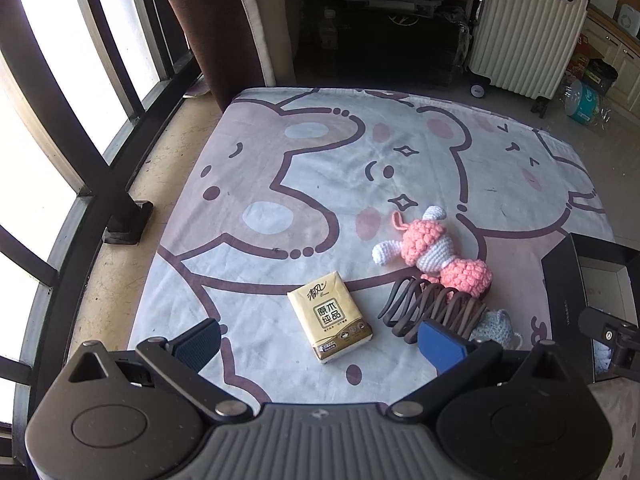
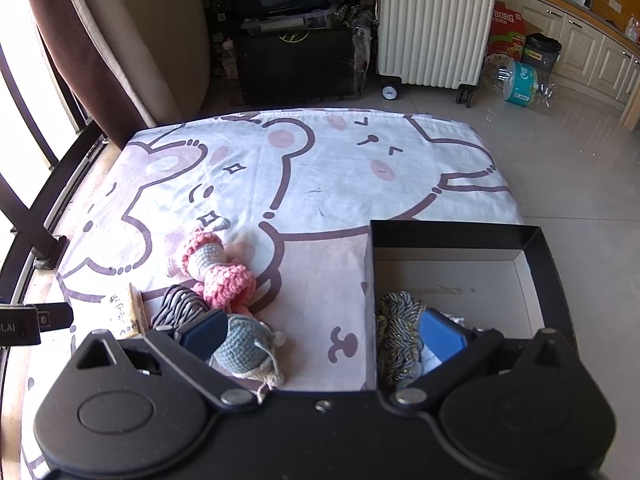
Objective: Organize objects
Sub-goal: 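Move the left tool to the yellow tissue pack while the right tool nears the grey crochet ball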
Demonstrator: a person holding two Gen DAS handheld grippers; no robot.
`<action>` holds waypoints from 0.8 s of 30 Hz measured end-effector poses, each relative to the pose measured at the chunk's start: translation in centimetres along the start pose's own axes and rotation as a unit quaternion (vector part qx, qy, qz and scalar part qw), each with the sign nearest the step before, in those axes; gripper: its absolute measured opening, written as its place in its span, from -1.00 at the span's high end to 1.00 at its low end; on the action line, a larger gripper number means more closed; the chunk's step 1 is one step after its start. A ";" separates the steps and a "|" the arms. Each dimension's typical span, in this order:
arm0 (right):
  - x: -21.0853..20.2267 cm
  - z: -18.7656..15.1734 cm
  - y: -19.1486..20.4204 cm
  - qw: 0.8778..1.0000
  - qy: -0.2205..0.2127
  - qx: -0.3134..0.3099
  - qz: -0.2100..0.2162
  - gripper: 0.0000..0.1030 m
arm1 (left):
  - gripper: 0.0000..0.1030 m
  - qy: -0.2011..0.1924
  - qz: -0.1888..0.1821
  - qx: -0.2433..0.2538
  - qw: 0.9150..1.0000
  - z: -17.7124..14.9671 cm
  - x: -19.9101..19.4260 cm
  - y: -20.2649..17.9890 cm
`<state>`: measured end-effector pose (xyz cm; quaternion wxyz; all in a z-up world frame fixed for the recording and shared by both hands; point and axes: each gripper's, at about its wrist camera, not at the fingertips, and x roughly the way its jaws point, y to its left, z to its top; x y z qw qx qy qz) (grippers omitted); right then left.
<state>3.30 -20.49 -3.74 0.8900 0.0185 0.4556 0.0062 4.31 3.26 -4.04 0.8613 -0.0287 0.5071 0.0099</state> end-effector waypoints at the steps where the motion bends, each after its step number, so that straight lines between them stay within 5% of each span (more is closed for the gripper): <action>1: 0.1 0.0 0.1 1.000 0.000 0.000 0.000 -1.00 | -1.00 0.000 0.000 0.000 1.000 0.0 0.0 0.0; 16: 1.1 0.1 0.8 1.000 0.004 -0.001 0.015 -1.00 | -1.00 0.015 -0.001 -0.025 1.000 0.6 1.8 0.3; 24: 2.0 -0.1 2.5 0.998 0.009 -0.058 0.023 -1.00 | -1.00 0.027 -0.004 -0.031 0.999 0.9 3.6 -0.2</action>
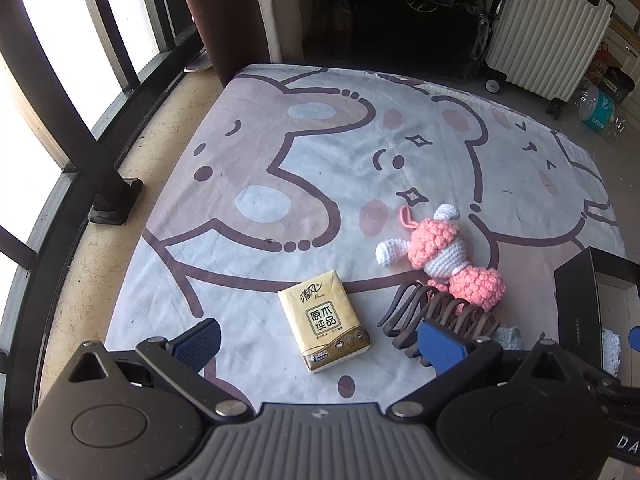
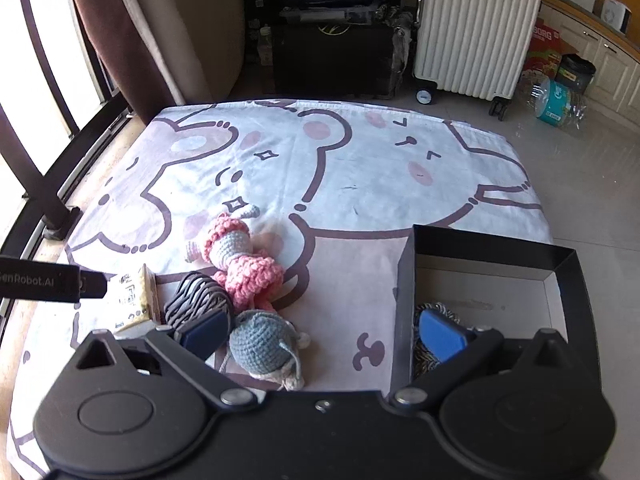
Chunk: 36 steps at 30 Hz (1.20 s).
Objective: Organize objects
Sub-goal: 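Move the left tool to the yellow tissue pack while the right tool nears the grey crochet ball, then close the left tool on the tissue pack while the right tool closes on the crochet ball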
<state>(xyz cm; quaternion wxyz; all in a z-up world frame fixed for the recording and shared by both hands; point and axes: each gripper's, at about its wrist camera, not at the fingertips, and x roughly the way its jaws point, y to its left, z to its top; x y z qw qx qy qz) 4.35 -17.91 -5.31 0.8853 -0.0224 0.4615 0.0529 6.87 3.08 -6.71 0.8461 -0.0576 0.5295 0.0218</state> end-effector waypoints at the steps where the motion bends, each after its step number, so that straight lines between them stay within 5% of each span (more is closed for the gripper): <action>1: 0.2 0.0 0.2 1.000 0.005 -0.005 0.005 -1.00 | -1.00 0.001 0.000 -0.001 1.000 0.1 0.2 -0.1; 7: 1.5 0.0 0.5 0.999 0.029 -0.004 0.034 -0.99 | -1.00 0.002 0.007 -0.014 1.000 0.6 1.5 -0.1; 15: 3.2 0.1 0.8 0.996 0.068 0.012 0.064 -0.58 | -0.90 0.030 -0.015 -0.051 0.998 1.0 3.6 0.9; 21: 4.5 0.1 1.3 0.993 0.085 -0.001 0.077 -0.48 | -0.83 0.052 -0.044 -0.092 0.993 1.0 4.9 1.7; 36: 7.4 -0.3 3.8 0.986 0.127 -0.082 0.066 -0.10 | -0.62 0.086 -0.058 -0.137 0.985 0.9 8.1 2.9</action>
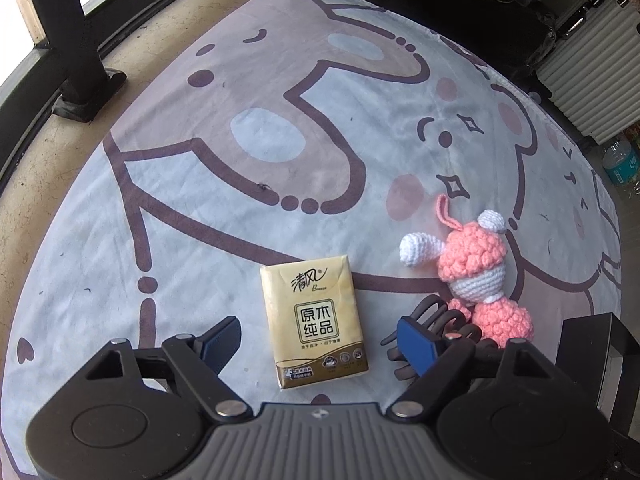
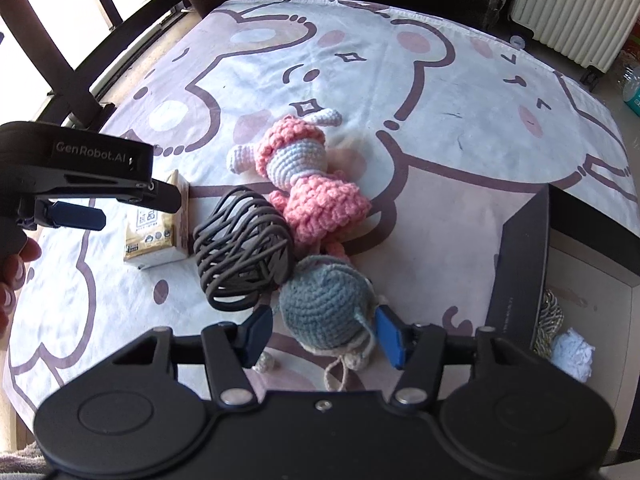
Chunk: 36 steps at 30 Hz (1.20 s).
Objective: Organize objects
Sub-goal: 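Close the left tool on the tissue pack while the right tool closes on the crochet ball, then lift the tissue pack with the left tool while the right tool carries the ball toward the box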
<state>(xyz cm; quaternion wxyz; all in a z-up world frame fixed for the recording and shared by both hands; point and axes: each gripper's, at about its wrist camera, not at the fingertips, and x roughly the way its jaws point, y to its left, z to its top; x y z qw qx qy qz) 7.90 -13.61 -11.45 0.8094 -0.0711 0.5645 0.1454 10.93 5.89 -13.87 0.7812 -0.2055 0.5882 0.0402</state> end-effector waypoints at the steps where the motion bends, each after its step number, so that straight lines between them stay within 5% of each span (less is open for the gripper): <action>1: 0.1 0.0 0.0 1.000 0.002 -0.001 0.001 -0.10 | -0.60 0.003 0.001 -0.001 1.000 0.0 0.2 0.0; 9: 0.9 0.1 -0.5 1.000 0.015 0.010 0.001 0.05 | -0.47 0.012 0.005 0.009 1.000 0.0 1.3 -0.8; 19: 0.0 -0.3 -0.3 0.999 0.020 0.001 0.037 0.09 | -0.07 0.030 0.038 0.048 0.998 -0.2 1.9 -0.8; 36: -1.8 -0.8 -0.8 0.999 0.005 0.021 0.028 0.10 | -0.01 0.000 0.045 0.093 0.995 -0.6 -0.6 -1.3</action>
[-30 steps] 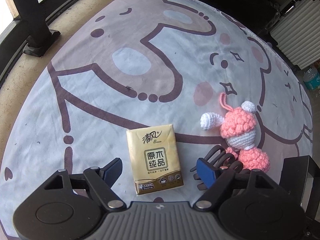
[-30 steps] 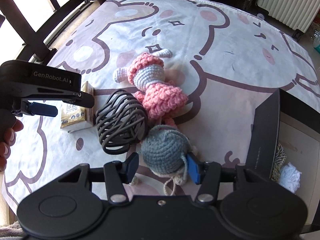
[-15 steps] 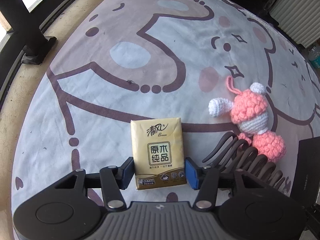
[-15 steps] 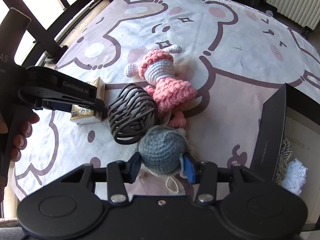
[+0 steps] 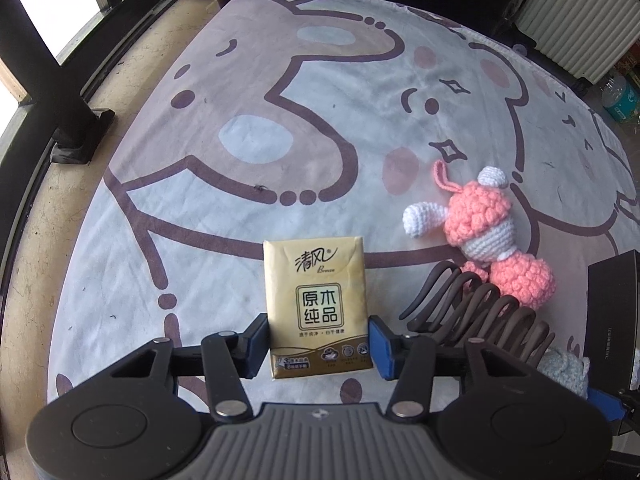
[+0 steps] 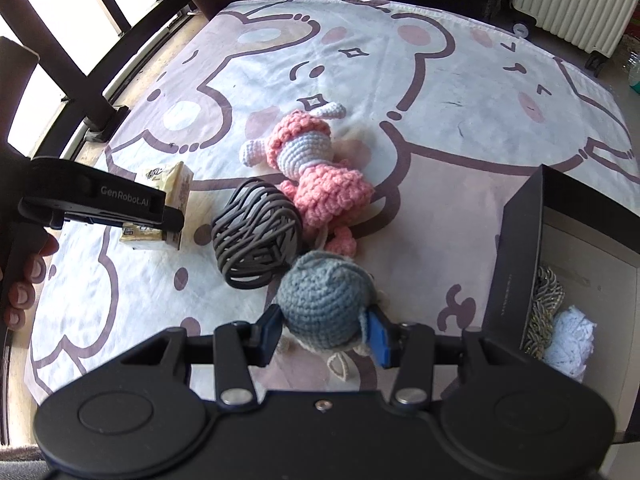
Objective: Organize objects
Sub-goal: 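Lift the tissue pack with the left tool while the right tool carries the ball toward the box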
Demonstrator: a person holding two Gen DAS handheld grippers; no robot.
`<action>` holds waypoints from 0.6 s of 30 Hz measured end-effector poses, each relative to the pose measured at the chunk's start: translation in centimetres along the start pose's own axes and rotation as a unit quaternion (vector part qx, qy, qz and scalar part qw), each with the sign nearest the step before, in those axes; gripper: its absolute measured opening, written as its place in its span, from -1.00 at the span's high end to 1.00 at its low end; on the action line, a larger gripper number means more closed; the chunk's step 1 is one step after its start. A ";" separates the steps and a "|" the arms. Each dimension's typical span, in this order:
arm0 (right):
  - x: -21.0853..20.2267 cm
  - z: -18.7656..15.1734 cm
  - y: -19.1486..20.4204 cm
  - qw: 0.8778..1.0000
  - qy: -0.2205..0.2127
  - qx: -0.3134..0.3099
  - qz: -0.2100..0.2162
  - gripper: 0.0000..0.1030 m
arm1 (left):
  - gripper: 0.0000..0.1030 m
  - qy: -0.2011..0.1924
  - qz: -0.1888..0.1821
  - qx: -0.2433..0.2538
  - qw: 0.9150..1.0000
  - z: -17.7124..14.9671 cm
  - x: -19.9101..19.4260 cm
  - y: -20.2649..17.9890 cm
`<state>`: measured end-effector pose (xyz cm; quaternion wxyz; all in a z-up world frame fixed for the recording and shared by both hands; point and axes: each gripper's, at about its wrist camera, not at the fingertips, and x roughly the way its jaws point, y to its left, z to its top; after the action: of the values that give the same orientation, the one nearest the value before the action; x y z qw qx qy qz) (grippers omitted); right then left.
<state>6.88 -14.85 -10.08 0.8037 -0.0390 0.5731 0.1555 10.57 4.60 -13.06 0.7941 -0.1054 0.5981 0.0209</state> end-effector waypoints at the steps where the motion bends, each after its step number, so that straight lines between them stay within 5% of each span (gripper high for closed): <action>1: -0.1 0.0 -0.1 1.000 -0.002 0.003 0.000 0.10 | -0.01 -0.003 -0.001 0.000 1.000 0.0 -0.2 -0.1; 18: -4.1 -0.5 -2.5 0.994 -0.075 0.076 -0.024 0.10 | -0.01 -0.075 -0.015 0.025 0.997 -1.0 -5.9 -1.8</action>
<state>5.99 -18.20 -6.69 0.8485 0.0204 0.5203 0.0941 8.25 3.18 -7.48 0.8394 -0.0931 0.5355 0.0020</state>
